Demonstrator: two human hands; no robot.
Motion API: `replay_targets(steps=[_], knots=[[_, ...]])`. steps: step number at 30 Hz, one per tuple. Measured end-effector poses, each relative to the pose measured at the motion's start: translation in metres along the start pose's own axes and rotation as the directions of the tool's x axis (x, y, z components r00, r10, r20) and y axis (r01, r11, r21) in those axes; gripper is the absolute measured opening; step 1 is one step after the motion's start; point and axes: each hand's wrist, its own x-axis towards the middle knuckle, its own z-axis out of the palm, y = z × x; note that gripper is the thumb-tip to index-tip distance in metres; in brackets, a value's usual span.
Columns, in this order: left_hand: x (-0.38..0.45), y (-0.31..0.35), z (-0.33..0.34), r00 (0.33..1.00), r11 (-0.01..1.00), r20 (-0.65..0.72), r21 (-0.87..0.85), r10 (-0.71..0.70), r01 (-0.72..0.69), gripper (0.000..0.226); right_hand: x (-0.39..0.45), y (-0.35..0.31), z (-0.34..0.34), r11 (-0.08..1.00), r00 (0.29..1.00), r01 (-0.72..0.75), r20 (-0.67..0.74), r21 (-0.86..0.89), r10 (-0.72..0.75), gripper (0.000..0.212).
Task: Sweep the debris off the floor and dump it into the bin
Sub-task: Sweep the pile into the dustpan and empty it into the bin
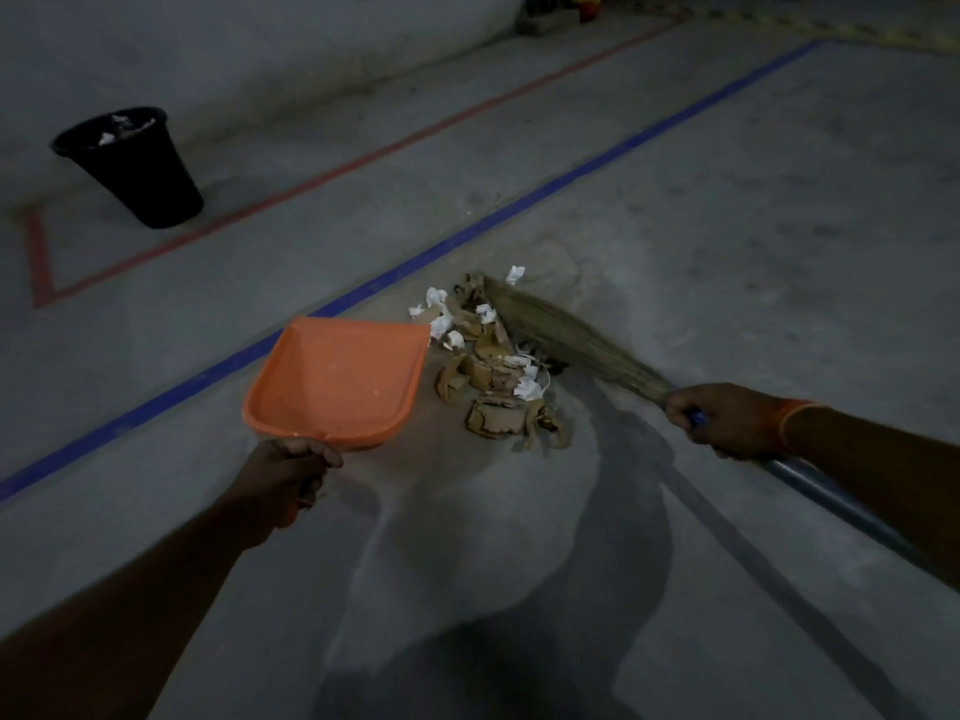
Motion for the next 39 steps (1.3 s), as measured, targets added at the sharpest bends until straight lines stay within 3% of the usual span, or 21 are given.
replay_targets(steps=[12, 21, 29, 35, 39], knots=[[-0.016, 0.0, -0.044, 0.996, 0.988, -0.075, 0.142, -0.048, 0.058, 0.029, -0.045, -0.01, -0.041, 0.992, 0.996, 0.054, -0.059, -0.113, -0.061, 0.021], [-0.021, -0.018, -0.058, 0.987, 0.97, 0.093, 0.219, -0.133, 0.11, 0.025, 0.001, -0.046, -0.037, 0.981, 0.992, 0.067, -0.09, -0.182, -0.085, 0.018], [-0.016, -0.029, -0.07, 0.983, 0.978, 0.069, 0.139, -0.168, 0.157, 0.031, 0.061, -0.08, -0.048, 0.848, 0.972, 0.125, -0.108, -0.516, -0.208, 0.02], [-0.02, -0.041, -0.07, 0.98, 0.978, 0.09, 0.123, -0.18, 0.168, 0.028, 0.094, -0.131, -0.047, 0.77, 0.97, 0.185, -0.011, -0.611, -0.242, 0.026], [-0.018, -0.038, -0.06, 0.975, 0.977, 0.12, 0.126, -0.19, 0.175, 0.027, 0.104, -0.157, -0.048, 0.659, 0.983, 0.176, 0.093, -0.731, -0.16, 0.026]])
